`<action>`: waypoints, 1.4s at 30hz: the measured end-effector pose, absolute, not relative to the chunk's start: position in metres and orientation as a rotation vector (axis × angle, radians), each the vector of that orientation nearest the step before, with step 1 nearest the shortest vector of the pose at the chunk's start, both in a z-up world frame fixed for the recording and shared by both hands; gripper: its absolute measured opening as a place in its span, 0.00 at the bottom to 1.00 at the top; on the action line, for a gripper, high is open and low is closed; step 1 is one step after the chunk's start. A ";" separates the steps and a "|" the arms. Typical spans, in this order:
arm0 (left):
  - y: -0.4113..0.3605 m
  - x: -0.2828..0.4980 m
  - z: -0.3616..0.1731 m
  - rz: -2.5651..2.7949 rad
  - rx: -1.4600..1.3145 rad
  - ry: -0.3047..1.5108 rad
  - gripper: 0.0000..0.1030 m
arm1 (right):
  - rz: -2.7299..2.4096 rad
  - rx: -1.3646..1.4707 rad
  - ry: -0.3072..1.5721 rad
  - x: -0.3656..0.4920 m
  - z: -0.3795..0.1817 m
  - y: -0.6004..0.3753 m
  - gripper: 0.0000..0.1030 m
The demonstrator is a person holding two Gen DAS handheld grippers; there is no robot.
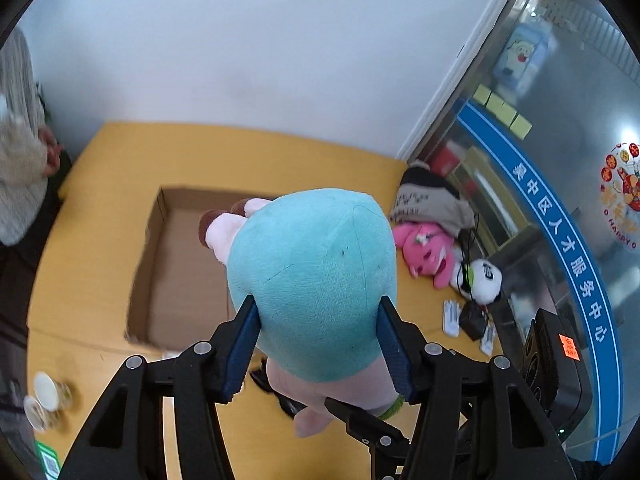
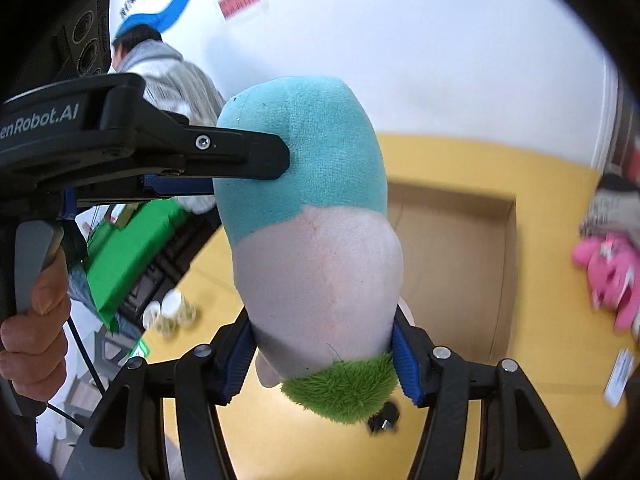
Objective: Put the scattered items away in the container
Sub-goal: 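Carry the plush toy with the right gripper over the empty box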
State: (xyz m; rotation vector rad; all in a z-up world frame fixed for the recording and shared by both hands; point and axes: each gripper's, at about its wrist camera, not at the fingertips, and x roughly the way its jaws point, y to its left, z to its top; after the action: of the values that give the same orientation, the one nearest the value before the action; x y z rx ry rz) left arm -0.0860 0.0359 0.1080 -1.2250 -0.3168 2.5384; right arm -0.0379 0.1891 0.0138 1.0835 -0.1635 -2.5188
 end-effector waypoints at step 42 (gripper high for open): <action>-0.083 -0.367 -0.058 2.301 -1.592 -0.300 0.59 | -2.395 1.484 -0.412 -0.300 -0.124 0.091 0.58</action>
State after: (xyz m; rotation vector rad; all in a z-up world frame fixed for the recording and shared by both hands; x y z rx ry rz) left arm -0.3671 -0.0831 -0.0585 -1.5921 -0.3000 2.3005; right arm -0.3004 0.0913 -0.1244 1.4838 -0.4120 -2.3954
